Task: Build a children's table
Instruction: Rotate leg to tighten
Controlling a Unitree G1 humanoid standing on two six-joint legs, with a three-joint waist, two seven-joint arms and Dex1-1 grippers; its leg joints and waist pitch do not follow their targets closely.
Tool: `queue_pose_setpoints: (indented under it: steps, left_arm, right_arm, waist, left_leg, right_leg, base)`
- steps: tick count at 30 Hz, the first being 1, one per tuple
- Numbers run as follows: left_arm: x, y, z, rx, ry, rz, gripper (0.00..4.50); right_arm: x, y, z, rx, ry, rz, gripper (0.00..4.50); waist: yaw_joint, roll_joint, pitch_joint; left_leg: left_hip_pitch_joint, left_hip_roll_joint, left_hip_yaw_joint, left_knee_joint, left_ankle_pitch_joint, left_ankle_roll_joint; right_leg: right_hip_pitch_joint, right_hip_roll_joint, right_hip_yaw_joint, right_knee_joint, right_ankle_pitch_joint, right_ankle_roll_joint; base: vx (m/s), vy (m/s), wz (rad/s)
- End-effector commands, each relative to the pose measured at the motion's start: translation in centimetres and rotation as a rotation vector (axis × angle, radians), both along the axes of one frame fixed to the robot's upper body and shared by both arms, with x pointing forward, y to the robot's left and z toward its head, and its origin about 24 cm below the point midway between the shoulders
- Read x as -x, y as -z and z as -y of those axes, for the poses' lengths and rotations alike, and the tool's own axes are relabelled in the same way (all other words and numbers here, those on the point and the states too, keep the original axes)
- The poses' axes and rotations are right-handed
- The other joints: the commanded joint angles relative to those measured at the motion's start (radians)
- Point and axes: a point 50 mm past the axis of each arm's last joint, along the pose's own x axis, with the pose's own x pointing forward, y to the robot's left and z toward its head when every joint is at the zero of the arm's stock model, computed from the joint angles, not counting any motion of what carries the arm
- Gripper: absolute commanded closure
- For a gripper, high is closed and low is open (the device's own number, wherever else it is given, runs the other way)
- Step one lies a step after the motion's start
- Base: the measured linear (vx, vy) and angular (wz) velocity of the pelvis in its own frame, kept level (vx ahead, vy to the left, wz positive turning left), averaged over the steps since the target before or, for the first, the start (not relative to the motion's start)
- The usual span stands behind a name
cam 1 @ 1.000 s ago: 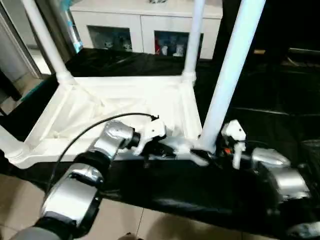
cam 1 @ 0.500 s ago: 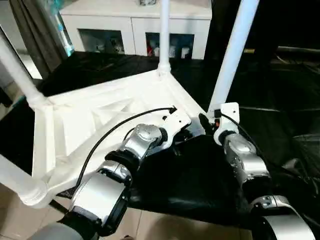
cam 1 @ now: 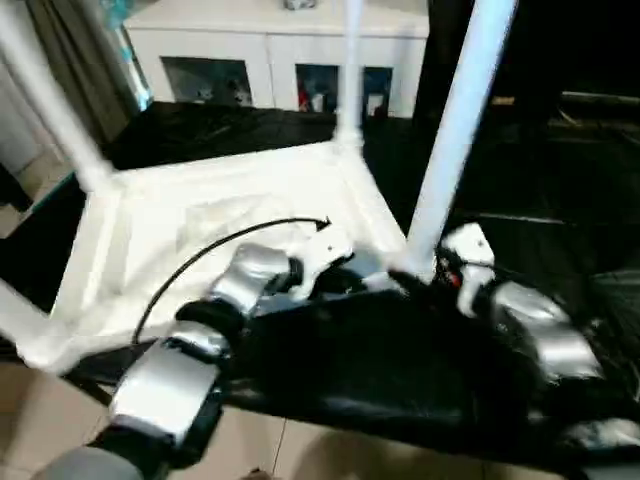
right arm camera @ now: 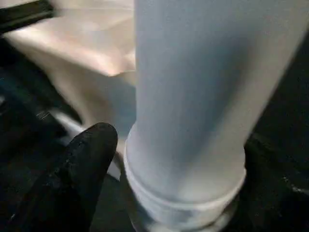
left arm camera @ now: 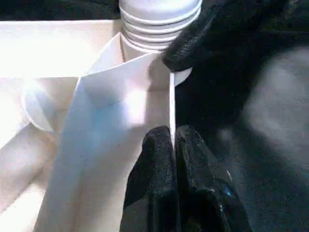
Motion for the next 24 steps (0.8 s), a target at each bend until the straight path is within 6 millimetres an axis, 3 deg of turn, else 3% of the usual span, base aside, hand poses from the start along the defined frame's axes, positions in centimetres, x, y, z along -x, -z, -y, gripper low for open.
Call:
queue_pose_setpoints:
  steps: [1, 8, 12, 13, 18, 21, 24]
  left_arm:
    - [0.5, -1.0, 0.3, 0.054, 0.148, -0.008, 4.5]
    - [0.9, -1.2, -1.5, 0.056, 0.213, -0.059, 4.5]
    - [1.0, -1.2, -1.7, 0.061, 0.211, -0.061, 4.5]
    - [1.0, -1.1, -1.7, 0.061, 0.209, -0.061, 4.5]
    - [1.0, -1.2, -1.5, 0.074, 0.2, -0.057, 4.5]
    - [0.8, -1.1, -1.2, 0.079, 0.163, -0.037, 4.5]
    - [-0.2, -0.9, -0.5, 0.044, 0.007, 0.045, 4.5]
  right_arm:
    - [0.7, -0.5, -1.1, -0.024, -0.144, -0.019, 0.65]
    - [1.5, -1.0, -0.2, -0.037, -0.22, -0.057, 0.65]
    - [1.7, -0.6, -0.3, -0.037, -0.235, -0.078, 0.94]
    - [1.7, -0.6, -0.5, -0.042, -0.236, -0.08, 1.09]
    - [1.8, -0.6, -0.9, -0.063, -0.247, -0.091, 1.51]
    - [1.8, -0.3, -1.2, -0.082, -0.215, -0.097, 1.66]
    - [0.9, 1.1, -1.1, -0.037, -0.038, -0.085, 1.72]
  waist:
    - [0.006, -0.02, -0.067]
    - [0.019, -0.026, -0.068]
    - [0.022, -0.029, -0.067]
    - [0.02, -0.035, -0.067]
    - [0.021, -0.032, -0.066]
    - [0.02, -0.031, -0.066]
    - [0.013, -0.031, -0.066]
  left_leg:
    - [0.006, 0.072, -0.037, -0.053, -0.08, 0.185]
    - [0.005, 0.077, -0.037, -0.055, -0.074, 0.167]
    - [0.005, 0.073, -0.036, -0.056, -0.073, 0.153]
    - [0.003, 0.072, -0.035, -0.055, -0.071, 0.152]
    - [0.003, 0.072, -0.036, -0.055, -0.065, 0.151]
    - [0.004, 0.072, -0.035, -0.056, -0.068, 0.146]
    - [0.007, 0.071, -0.037, -0.058, -0.081, 0.12]
  right_leg:
    - [0.06, -0.109, 0.065, -0.075, -0.19, -0.145]
    - [0.059, -0.113, 0.067, -0.069, -0.163, -0.163]
    - [0.059, -0.112, 0.066, -0.075, -0.2, -0.145]
    - [0.06, -0.11, 0.065, -0.075, -0.205, -0.14]
    - [0.059, -0.112, 0.065, -0.076, -0.215, -0.133]
    - [0.057, -0.111, 0.065, -0.078, -0.226, -0.13]
    - [0.054, -0.111, 0.064, -0.08, -0.242, -0.131]
  base:
    - [0.0, 0.0, 0.0]
    - [0.0, 0.0, 0.0]
    - [0.0, 0.0, 0.0]
    - [0.0, 0.0, 0.0]
    - [0.0, 0.0, 0.0]
    - [0.0, 0.0, 0.0]
    - [0.0, 0.0, 0.0]
